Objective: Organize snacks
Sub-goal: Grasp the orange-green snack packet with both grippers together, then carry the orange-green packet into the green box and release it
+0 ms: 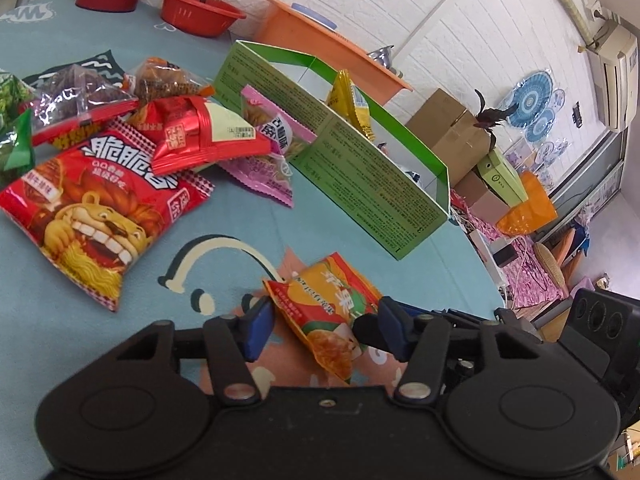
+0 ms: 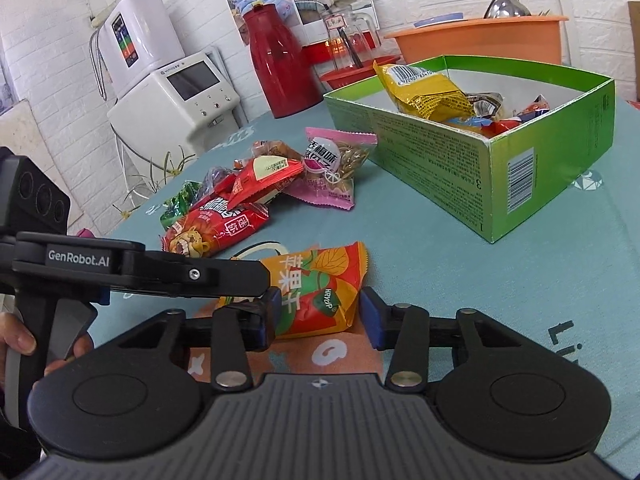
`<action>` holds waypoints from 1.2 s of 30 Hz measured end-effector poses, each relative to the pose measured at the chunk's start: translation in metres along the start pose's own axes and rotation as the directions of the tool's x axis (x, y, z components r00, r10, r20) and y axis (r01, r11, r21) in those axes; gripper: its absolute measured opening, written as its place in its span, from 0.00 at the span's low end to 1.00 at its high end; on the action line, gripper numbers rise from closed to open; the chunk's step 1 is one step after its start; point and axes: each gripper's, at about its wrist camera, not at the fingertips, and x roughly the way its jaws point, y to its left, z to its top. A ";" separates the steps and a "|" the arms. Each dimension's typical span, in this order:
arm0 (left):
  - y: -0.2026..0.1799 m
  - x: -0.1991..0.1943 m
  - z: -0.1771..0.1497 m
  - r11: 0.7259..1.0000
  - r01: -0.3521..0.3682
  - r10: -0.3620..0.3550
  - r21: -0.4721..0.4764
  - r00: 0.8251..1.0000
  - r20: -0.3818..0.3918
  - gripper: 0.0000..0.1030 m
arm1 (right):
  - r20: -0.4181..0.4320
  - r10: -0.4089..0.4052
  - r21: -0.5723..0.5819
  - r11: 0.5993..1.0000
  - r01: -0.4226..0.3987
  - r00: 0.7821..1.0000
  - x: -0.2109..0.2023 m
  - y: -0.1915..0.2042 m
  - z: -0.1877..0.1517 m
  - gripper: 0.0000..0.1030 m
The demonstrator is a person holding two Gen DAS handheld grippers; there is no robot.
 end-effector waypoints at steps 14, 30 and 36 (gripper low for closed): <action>-0.041 0.004 0.018 0.983 -0.002 -0.007 0.186 0.999 0.050 0.36 | 0.136 -0.087 -0.019 0.996 0.091 0.987 -0.027 0.009 0.012 0.19; -0.099 0.024 0.108 0.940 0.164 -0.205 0.300 0.972 0.112 0.36 | 0.411 -0.180 0.029 0.982 0.185 0.894 -0.063 -0.021 0.086 0.19; -0.098 0.058 0.125 0.935 0.178 -0.212 0.305 0.974 0.081 0.36 | 0.409 -0.213 0.091 0.977 0.192 0.888 -0.049 -0.050 0.093 0.19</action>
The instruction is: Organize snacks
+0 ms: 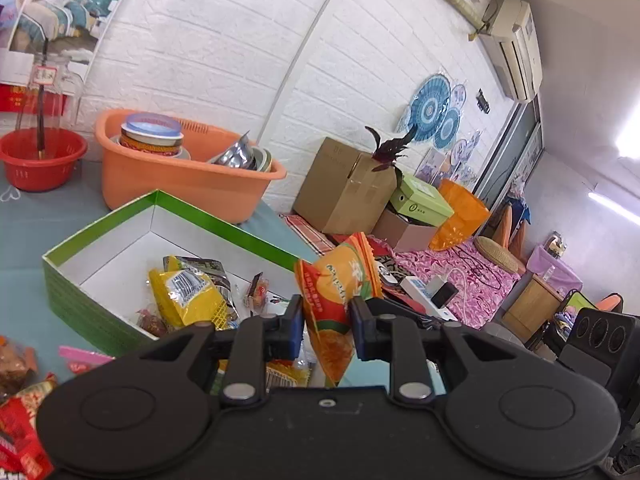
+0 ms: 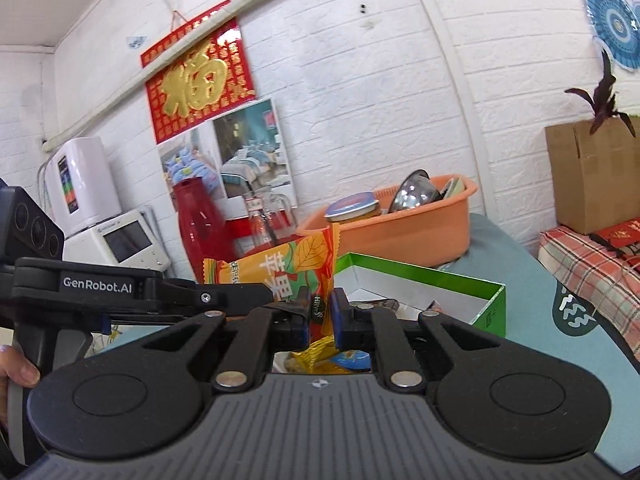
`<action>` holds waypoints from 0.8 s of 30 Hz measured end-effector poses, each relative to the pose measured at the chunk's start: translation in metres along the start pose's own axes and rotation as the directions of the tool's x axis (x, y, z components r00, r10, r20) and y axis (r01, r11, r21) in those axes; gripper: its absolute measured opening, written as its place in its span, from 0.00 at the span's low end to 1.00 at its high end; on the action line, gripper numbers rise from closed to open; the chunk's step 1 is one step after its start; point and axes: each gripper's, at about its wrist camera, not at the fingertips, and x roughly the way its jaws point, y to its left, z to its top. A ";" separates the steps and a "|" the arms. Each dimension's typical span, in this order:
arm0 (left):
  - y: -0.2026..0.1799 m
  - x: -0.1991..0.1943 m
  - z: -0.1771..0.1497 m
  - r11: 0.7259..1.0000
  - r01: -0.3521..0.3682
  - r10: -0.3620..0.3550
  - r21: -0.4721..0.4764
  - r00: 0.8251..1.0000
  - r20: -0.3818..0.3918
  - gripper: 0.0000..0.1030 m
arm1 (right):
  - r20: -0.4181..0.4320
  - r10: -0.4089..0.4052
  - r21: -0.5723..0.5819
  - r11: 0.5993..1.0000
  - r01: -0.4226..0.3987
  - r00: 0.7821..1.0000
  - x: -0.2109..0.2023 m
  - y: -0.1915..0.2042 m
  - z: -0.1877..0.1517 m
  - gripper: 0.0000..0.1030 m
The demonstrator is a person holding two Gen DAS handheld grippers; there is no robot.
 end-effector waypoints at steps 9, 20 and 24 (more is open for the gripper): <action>0.034 0.045 -0.006 0.997 -0.062 0.060 -0.033 0.996 -0.058 0.60 | -0.061 -0.026 0.058 0.998 0.029 0.998 0.038 -0.025 -0.021 0.29; 0.051 0.012 -0.008 0.982 -0.155 0.153 -0.111 0.988 -0.021 1.00 | 0.012 -0.102 -0.125 0.987 0.103 0.995 0.027 0.000 -0.027 0.99; 0.042 -0.032 -0.014 0.985 -0.152 0.153 -0.077 0.988 0.009 1.00 | 0.021 -0.038 -0.142 0.989 0.041 0.999 0.009 0.020 -0.026 1.00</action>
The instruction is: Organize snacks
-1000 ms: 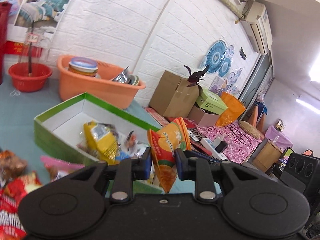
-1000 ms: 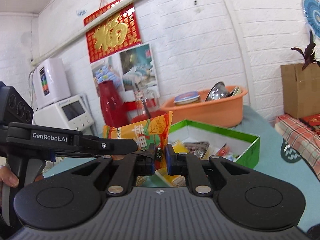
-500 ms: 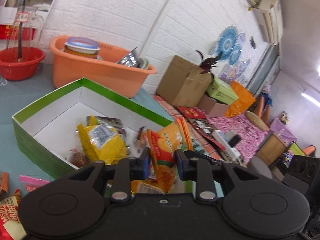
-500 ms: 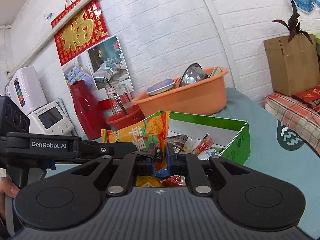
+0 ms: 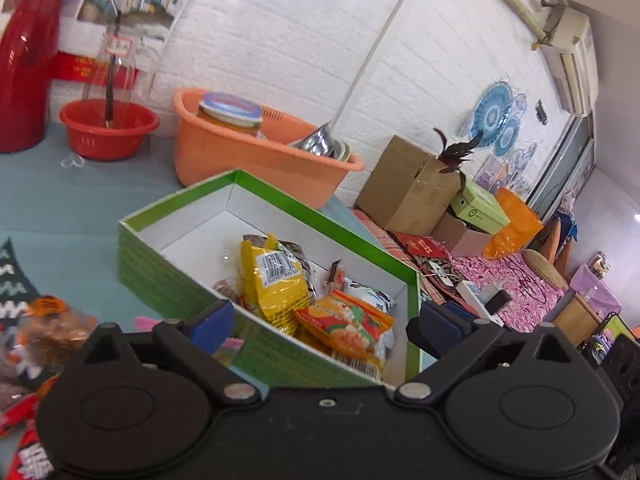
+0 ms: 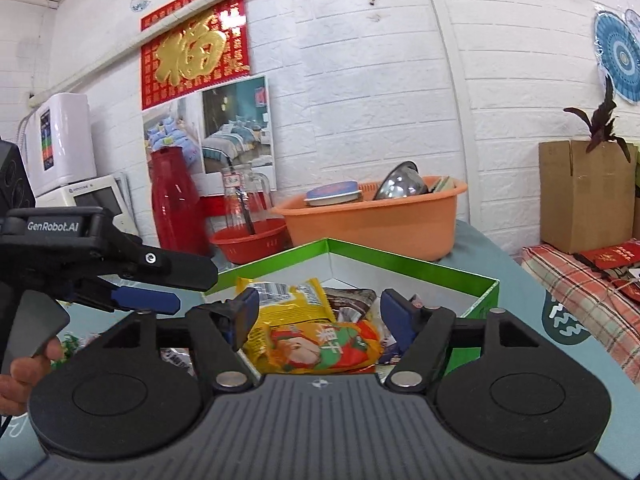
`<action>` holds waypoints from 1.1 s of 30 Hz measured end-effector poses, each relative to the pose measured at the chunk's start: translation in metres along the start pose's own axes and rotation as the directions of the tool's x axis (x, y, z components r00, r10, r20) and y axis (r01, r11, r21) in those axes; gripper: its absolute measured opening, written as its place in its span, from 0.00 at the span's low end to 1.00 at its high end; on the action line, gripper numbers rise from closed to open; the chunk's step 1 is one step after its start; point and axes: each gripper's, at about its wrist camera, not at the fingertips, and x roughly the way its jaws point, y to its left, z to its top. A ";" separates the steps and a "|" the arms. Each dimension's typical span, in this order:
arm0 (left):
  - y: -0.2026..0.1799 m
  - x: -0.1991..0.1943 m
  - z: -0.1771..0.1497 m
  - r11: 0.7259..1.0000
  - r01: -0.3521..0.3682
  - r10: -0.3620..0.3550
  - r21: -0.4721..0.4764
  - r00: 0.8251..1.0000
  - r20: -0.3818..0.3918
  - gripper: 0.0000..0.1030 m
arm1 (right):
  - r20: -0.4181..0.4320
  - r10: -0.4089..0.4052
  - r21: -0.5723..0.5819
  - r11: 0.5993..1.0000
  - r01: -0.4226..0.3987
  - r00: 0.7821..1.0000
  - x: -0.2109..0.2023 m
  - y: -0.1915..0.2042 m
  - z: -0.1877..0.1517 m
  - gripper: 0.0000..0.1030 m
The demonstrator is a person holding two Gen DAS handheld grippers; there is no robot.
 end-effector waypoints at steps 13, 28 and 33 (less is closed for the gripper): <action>0.054 -0.119 -0.059 0.970 -0.235 0.237 -0.056 0.971 0.028 1.00 | -0.155 0.223 -0.012 0.974 -0.228 0.962 -0.014 0.077 -0.024 1.00; 0.111 -0.094 -0.087 0.952 -0.270 0.256 -0.142 0.961 -0.107 1.00 | -0.293 0.296 0.053 0.955 -0.293 0.909 -0.011 0.109 -0.053 1.00; 0.087 -0.087 -0.099 0.983 -0.122 0.099 -0.136 0.981 -0.167 0.83 | -0.322 0.299 0.066 0.954 -0.293 0.898 -0.007 0.109 -0.059 1.00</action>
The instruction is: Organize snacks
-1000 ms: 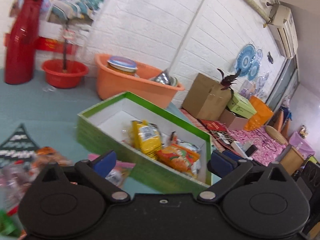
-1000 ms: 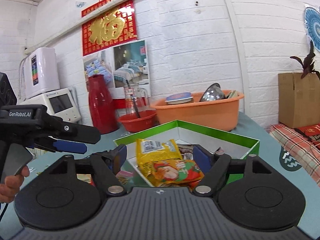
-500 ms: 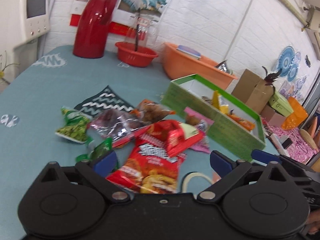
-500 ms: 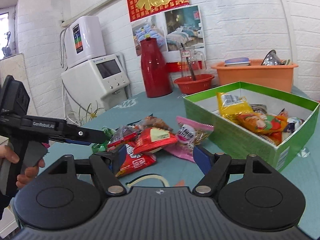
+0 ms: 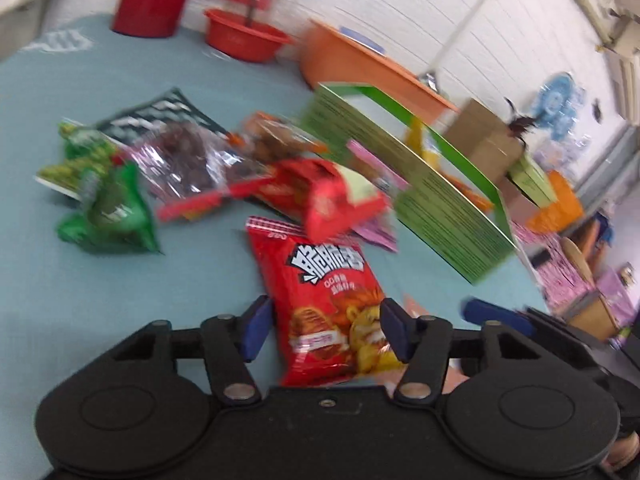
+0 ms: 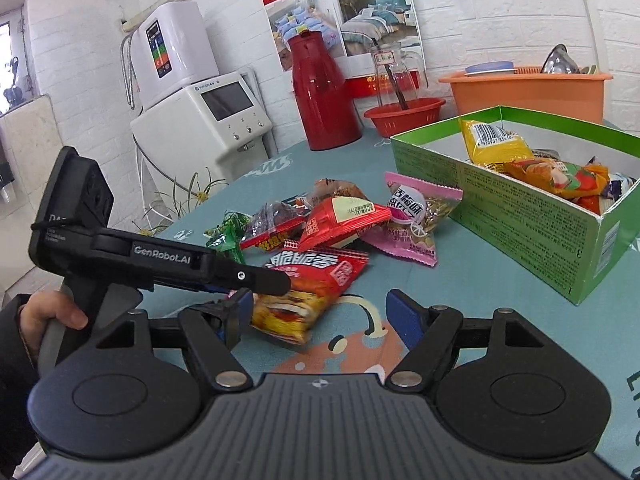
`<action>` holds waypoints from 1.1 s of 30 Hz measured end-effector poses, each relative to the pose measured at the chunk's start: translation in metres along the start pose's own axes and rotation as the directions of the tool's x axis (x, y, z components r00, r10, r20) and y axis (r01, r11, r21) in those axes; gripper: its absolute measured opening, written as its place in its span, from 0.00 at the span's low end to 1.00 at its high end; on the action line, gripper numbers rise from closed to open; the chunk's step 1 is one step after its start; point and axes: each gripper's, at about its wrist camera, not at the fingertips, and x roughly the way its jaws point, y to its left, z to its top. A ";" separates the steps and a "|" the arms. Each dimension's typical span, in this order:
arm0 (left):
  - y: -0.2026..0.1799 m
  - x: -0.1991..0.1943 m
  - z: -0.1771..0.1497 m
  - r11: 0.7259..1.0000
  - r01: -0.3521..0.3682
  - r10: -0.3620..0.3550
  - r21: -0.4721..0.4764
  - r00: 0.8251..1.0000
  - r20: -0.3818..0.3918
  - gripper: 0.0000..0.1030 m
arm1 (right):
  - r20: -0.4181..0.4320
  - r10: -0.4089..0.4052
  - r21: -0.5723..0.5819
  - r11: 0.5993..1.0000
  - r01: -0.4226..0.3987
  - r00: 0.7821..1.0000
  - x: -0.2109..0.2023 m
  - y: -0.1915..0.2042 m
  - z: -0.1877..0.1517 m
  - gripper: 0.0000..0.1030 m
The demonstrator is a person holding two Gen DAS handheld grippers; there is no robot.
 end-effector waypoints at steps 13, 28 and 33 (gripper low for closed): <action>-0.002 0.005 0.003 0.997 0.002 0.000 -0.079 1.000 0.028 0.91 | -0.084 -0.001 0.050 0.999 0.005 0.996 0.035 -0.015 -0.001 1.00; -0.056 -0.018 0.023 0.999 -0.008 0.000 0.052 0.988 0.157 0.55 | 0.094 -0.023 0.017 1.000 0.021 0.995 -0.017 -0.003 0.027 0.49; -0.077 -0.017 0.058 0.995 0.036 -0.055 0.091 0.975 0.216 0.54 | 0.191 -0.060 -0.004 0.998 0.061 0.980 -0.027 -0.012 0.055 0.48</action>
